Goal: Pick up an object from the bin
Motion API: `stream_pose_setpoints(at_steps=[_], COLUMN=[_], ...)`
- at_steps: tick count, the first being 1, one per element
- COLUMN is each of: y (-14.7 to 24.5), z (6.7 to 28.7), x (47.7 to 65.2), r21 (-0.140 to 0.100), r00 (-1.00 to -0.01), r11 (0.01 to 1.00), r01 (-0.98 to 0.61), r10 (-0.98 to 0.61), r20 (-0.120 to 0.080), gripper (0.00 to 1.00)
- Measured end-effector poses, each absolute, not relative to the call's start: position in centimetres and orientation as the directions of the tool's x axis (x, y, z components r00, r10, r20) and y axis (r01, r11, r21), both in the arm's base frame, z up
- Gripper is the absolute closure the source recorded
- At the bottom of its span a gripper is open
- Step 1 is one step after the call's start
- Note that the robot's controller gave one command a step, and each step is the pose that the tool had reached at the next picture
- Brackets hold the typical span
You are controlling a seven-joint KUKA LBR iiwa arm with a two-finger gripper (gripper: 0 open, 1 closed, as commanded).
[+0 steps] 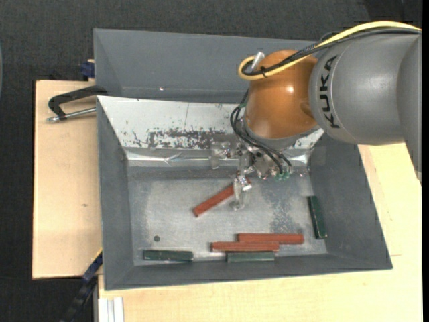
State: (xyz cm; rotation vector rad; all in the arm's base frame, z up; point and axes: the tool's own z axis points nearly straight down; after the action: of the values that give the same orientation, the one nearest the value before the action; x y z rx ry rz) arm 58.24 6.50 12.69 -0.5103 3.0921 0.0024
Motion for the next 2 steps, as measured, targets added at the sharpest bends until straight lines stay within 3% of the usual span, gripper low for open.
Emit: stream_pose_setpoints(at_steps=[1, 2], y=[6.5, 6.3], z=[9.0, 7.1], x=[57.7, 58.0], r21=[0.0, 0.001], r00=[-0.858, -0.834], r11=[0.858, 0.834], r01=[-0.513, -0.552], r10=[-0.513, -0.552], r20=[-0.002, -0.002], gripper=[0.0, 1.0])
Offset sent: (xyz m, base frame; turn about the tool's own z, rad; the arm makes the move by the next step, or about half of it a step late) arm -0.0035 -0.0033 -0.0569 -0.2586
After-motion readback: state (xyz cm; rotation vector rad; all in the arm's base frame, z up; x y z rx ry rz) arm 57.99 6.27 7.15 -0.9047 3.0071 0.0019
